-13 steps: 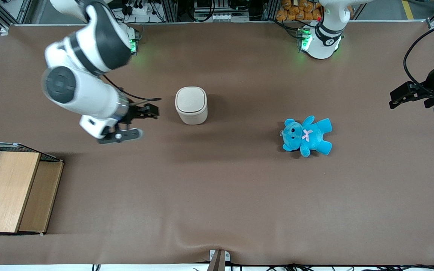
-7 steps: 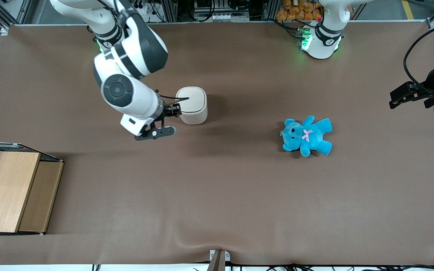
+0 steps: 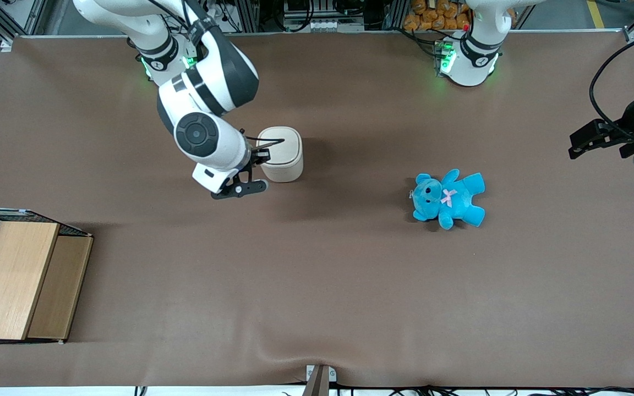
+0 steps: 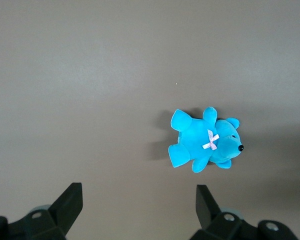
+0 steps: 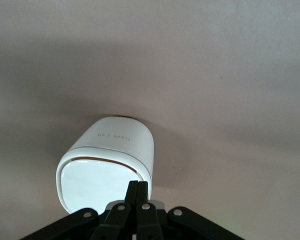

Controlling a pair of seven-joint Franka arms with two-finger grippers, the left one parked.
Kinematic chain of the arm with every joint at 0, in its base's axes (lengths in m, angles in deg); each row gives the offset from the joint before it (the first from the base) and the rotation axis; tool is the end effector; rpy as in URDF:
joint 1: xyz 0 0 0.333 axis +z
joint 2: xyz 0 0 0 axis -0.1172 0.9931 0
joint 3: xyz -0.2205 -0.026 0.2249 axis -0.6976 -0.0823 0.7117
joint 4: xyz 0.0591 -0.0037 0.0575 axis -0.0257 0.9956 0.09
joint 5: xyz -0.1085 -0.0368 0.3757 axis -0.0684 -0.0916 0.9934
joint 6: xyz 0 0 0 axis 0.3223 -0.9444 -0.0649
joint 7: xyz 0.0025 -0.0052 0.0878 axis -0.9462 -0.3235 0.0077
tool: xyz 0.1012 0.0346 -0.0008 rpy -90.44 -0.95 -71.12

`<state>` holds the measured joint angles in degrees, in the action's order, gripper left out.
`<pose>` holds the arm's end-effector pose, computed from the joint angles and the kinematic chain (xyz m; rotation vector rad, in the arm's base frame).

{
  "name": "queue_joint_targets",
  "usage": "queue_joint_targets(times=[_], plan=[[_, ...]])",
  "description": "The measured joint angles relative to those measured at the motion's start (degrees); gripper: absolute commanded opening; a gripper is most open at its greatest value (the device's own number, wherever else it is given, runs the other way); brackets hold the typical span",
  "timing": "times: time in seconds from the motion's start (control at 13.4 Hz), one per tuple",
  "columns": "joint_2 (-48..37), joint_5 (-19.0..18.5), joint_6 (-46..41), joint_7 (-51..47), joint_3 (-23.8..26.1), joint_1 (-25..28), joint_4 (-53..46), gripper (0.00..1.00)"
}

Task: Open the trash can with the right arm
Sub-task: 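Lower the right gripper onto the lid's rim and close it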

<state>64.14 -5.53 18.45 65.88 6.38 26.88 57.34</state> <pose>0.5136 0.3506 0.3771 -3.0364 -0.2422 0.4773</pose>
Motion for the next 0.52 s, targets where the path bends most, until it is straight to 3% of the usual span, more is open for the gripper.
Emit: queue_joint_targets(times=[0.52], plan=[[-8.99,-1.37,11.46,-5.02,-0.03,5.80,13.54,0.00]])
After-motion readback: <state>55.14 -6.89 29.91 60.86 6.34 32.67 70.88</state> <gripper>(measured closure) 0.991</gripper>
